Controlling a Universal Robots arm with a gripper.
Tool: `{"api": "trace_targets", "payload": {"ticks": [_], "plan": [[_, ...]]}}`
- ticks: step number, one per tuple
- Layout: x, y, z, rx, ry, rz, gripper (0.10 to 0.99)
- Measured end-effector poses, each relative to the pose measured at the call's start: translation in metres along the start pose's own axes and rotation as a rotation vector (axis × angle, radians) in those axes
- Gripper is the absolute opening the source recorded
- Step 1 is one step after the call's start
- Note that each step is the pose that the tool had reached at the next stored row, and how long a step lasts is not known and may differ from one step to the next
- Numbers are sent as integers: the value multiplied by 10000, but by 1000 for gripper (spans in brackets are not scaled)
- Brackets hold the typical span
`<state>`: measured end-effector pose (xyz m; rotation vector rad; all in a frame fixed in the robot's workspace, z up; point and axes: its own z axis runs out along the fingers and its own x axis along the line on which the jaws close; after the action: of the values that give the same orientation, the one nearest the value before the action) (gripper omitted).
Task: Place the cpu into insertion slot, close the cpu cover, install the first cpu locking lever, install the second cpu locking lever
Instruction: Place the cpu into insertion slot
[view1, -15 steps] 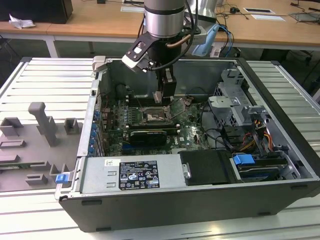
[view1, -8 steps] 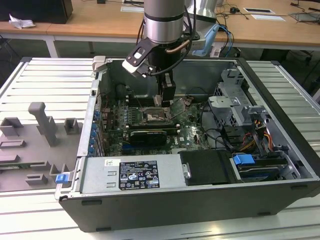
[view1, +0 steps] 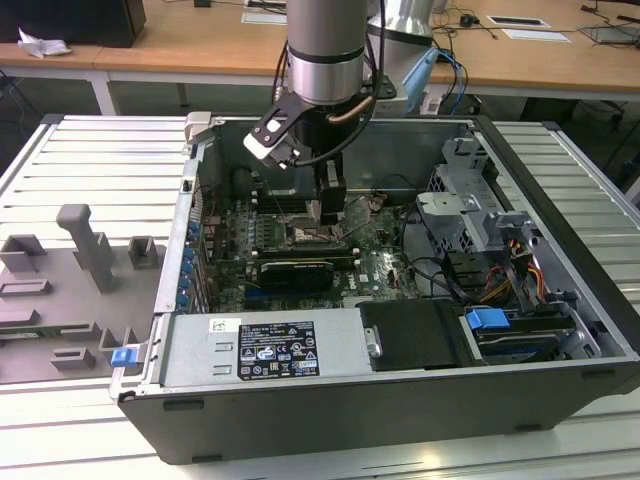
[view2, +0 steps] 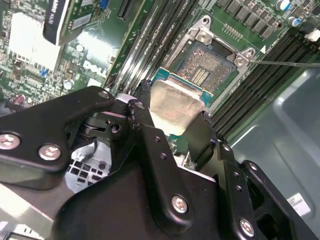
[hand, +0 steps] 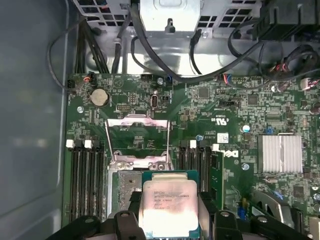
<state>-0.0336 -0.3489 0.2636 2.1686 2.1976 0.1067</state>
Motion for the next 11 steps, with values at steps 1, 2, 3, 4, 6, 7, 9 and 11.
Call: {"api": "trace_targets", "payload": {"ticks": [1,2,3,4,6,7,9,11], "plan": [[10,-11,38,0,1,-1,525],[28,-22,72,2,-1,-2,525],[47,-40,97,0,0,-3,525],[81,-59,139,0,1,-2,525],[127,-79,196,0,1,-1,525],[147,-94,234,0,1,-2,525],[170,-127,299,2,-1,-2,525],[220,-172,372,1,-1,-1,525]]}}
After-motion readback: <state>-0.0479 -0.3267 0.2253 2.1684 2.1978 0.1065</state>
